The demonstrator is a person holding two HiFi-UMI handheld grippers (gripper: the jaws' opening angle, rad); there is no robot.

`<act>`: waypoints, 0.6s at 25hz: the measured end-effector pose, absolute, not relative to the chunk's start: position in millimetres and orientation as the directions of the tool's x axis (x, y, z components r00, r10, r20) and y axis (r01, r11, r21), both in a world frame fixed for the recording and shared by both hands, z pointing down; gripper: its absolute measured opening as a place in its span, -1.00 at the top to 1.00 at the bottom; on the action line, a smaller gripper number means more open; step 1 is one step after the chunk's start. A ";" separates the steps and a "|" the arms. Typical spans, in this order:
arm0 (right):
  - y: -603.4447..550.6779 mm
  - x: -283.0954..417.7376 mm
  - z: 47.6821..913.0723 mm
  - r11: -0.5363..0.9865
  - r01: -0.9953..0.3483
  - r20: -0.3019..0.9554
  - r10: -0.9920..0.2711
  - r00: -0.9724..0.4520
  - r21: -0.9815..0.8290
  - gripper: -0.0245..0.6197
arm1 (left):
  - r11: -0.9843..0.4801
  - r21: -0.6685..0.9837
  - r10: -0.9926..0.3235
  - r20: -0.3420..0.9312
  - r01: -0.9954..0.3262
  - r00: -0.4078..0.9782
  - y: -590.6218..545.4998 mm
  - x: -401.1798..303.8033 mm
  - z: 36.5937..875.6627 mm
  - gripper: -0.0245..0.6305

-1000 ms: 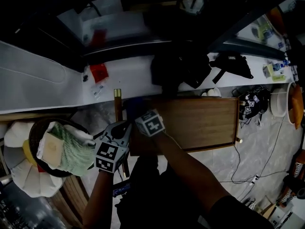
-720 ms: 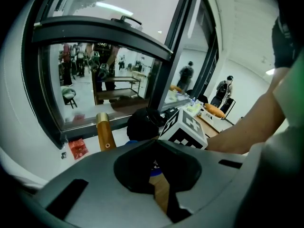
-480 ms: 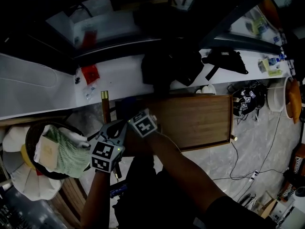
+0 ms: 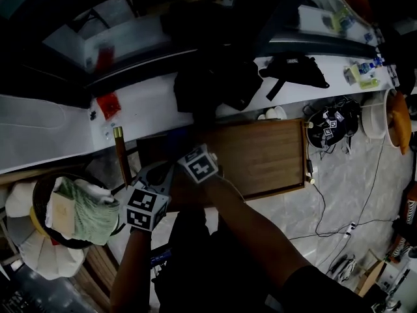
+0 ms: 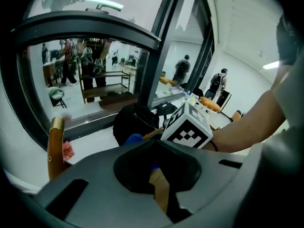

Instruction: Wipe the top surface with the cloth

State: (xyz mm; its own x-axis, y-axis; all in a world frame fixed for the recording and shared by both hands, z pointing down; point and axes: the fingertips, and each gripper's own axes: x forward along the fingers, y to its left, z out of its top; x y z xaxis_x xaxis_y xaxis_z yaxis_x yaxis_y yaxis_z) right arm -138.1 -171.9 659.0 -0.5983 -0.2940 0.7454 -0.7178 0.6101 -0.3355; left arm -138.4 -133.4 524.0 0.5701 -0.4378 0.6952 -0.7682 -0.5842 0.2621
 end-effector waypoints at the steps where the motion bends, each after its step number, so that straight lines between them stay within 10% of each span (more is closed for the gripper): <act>1: -172.7 -128.9 658.2 0.606 -0.724 0.747 -0.301 -0.593 -0.331 0.71 | -0.589 0.263 -0.433 0.696 -0.764 0.573 -132.9 -130.5 524.6 0.89; 15: -174.9 -2.1 657.0 0.528 -0.777 0.745 -0.350 -0.567 -0.344 0.71 | -0.654 0.277 -0.365 0.699 -0.704 0.615 -131.7 -18.9 533.1 0.89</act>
State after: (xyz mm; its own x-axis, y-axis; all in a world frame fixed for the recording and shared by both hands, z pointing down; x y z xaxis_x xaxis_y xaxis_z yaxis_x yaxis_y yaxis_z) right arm -2.1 -174.9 657.0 -0.5675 -0.3499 0.7454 -0.7768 0.5277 -0.3437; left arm -18.9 -131.7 533.1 0.6149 -0.3651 0.6990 -0.7038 -0.6540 0.2774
